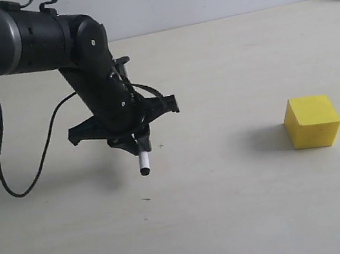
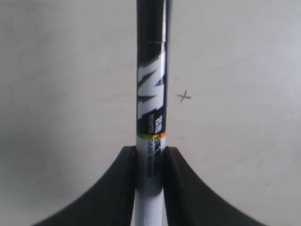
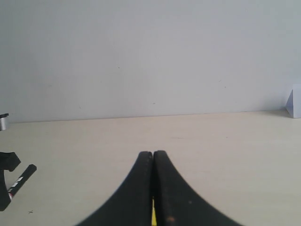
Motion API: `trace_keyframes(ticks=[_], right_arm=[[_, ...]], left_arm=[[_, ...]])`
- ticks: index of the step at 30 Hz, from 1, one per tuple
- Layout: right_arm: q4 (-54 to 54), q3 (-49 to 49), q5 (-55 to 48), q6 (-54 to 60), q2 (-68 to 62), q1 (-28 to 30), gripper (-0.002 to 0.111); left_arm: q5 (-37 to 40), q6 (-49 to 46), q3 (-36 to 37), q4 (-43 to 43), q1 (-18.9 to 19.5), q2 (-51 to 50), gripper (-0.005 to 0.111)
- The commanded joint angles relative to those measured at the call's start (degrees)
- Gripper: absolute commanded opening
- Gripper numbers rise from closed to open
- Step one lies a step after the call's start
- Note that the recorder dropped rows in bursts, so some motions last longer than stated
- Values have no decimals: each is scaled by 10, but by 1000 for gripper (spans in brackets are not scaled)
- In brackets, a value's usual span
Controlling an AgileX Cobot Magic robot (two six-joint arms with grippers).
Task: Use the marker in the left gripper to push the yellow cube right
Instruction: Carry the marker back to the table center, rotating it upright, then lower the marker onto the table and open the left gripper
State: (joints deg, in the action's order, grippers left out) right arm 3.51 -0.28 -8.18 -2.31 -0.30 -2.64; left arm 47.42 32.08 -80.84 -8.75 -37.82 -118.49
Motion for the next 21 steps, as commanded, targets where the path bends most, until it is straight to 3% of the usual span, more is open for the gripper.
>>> trace_keyframes(ticks=[1, 21], right_arm=[[0, 3, 5, 1, 3, 0, 0], [0, 3, 5, 1, 3, 0, 0]], left_arm=[[-51, 31, 0, 3, -15, 7, 0], [-62, 26, 0, -18, -23, -36, 0]])
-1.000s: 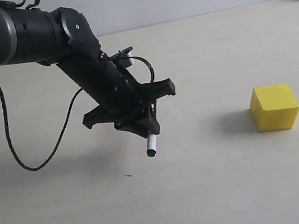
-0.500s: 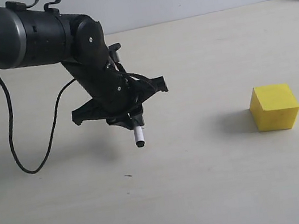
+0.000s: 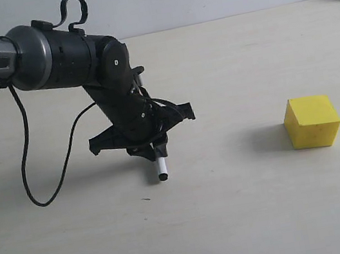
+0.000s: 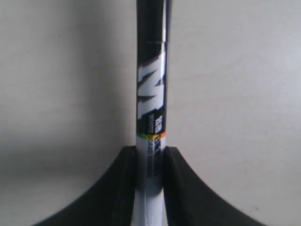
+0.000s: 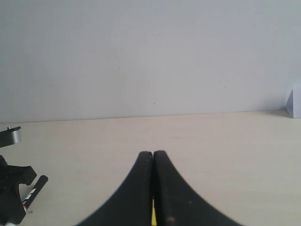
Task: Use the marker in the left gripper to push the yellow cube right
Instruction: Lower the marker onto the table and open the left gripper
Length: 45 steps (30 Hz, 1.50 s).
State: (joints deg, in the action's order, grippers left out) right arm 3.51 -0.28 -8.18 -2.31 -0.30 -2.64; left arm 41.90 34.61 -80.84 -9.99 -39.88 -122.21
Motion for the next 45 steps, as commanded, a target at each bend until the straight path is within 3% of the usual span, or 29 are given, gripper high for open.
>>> trace_keyframes(ticks=[1, 45], right_arm=[[0, 3, 5, 1, 3, 0, 0], [0, 3, 5, 1, 3, 0, 0]], left_arm=[[-7, 1, 0, -6, -2, 0, 0], [15, -1, 0, -39, -1, -14, 0]])
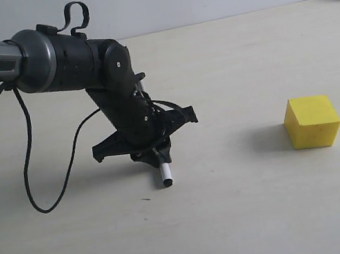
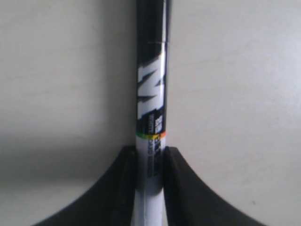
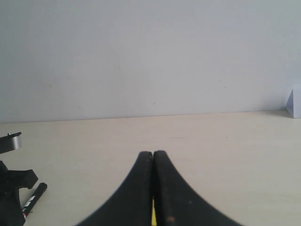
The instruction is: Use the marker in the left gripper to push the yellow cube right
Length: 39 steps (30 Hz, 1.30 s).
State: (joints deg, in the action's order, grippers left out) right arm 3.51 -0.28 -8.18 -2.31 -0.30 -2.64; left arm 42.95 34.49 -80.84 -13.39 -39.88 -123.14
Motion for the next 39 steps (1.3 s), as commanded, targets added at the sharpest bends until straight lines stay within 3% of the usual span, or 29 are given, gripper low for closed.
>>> trace_keyframes(ticks=[1, 3, 10, 12, 32, 39], right_arm=[[0, 3, 5, 1, 3, 0, 0], [0, 3, 5, 1, 3, 0, 0], [0, 3, 5, 1, 3, 0, 0], [0, 3, 5, 1, 3, 0, 0], [0, 3, 5, 1, 3, 0, 0], [0, 3, 5, 1, 3, 0, 0]], left_arm=[[6, 1, 0, -5, -1, -5, 1], [9, 1, 0, -5, -1, -5, 5], [16, -13, -7, -7, -1, -5, 38], [16, -13, -7, -7, -1, -5, 41], [21, -15, -19, -5, 1, 40, 41], [62, -22, -19, 10, 6, 72, 41]])
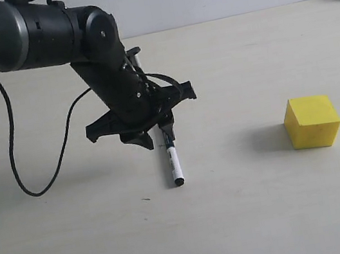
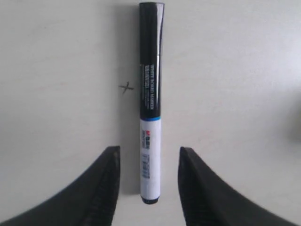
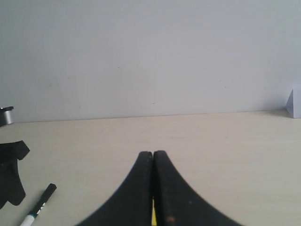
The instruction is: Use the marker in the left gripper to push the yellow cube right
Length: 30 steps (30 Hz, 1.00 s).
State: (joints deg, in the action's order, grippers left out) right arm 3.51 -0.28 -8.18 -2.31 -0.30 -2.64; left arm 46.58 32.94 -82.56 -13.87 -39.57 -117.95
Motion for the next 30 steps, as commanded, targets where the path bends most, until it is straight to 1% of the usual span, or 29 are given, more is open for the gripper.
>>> trace_keyframes(ticks=[1, 4, 6, 9, 11, 14, 16, 19, 23, 25, 27, 30], right_arm=[[0, 3, 5, 1, 3, 0, 0], [0, 3, 5, 1, 3, 0, 0], [0, 3, 5, 1, 3, 0, 0], [0, 3, 5, 1, 3, 0, 0], [0, 3, 5, 1, 3, 0, 0], [0, 3, 5, 1, 3, 0, 0], [0, 3, 5, 1, 3, 0, 0], [0, 3, 5, 1, 3, 0, 0], [0, 3, 5, 1, 3, 0, 0], [0, 3, 5, 1, 3, 0, 0], [0, 3, 5, 1, 3, 0, 0], [0, 3, 5, 1, 3, 0, 0]], left_arm=[[29, -8, -2, 17, 3, 25, 41], [35, -11, -2, 29, 3, 39, 38], [37, -16, -2, 34, 3, 48, 33], [38, -49, -2, 48, 3, 65, 16], [38, -74, -2, 69, 3, 79, 0], [17, -85, 11, 139, -11, 105, 0], [-35, -51, 43, 194, -29, 131, 0], [-167, 13, 123, 261, -61, 182, 0], [-349, 19, 227, 285, -101, 258, 0], [-416, 19, 268, 285, -118, 288, 0], [-452, 19, 301, 285, -131, 318, 0], [-449, 18, 327, 285, -145, 352, 0]])
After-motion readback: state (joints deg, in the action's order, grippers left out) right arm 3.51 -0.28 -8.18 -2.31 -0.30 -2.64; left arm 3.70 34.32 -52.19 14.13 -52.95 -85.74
